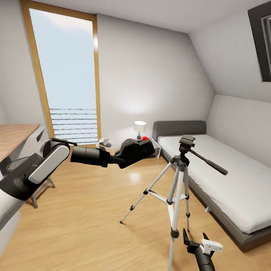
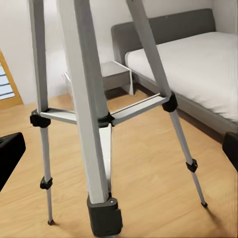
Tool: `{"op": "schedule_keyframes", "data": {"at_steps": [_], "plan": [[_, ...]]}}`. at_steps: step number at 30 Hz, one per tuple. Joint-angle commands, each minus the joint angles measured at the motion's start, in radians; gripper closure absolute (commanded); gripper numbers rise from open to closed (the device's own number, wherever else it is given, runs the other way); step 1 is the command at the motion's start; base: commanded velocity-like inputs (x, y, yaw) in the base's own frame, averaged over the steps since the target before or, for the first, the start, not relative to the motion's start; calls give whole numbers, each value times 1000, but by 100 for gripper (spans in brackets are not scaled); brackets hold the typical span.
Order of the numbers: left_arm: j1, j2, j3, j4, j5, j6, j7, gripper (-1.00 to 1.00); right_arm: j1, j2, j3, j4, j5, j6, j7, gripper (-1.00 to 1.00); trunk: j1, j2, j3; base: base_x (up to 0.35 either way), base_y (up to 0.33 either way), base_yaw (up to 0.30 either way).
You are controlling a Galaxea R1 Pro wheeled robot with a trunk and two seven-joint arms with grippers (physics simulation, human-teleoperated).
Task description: Attach the digital camera to the camera tripod in the bedroom.
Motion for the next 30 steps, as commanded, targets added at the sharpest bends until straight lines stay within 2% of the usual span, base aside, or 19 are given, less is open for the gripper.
{"op": "schedule_keyframes", "data": {"at_steps": [1,15,24,28,30], "plan": [[-1,1,-1,0,-1,2,-7,100,-2,0,-8,4,-3,-3,10,-100,1,-2,-2,0,0,-187],[-1,2,0,0,-1,1,-7,100,-2,0,-8,4,-3,-3,10,-100,1,-2,-2,0,0,-174],[-1,10,3,0,-1,1,-7,100,19,1,-8,5,-3,-1,10,-100,1,-2,-2,0,0,-47],[-1,12,3,0,-1,2,-7,100,50,1,-8,5,-3,32,10,-100,1,-2,-2,0,0,-5],[-1,12,4,0,-1,2,-7,100,69,1,-8,5,-3,79,10,-100,1,-2,-2,0,0,-2]]}}
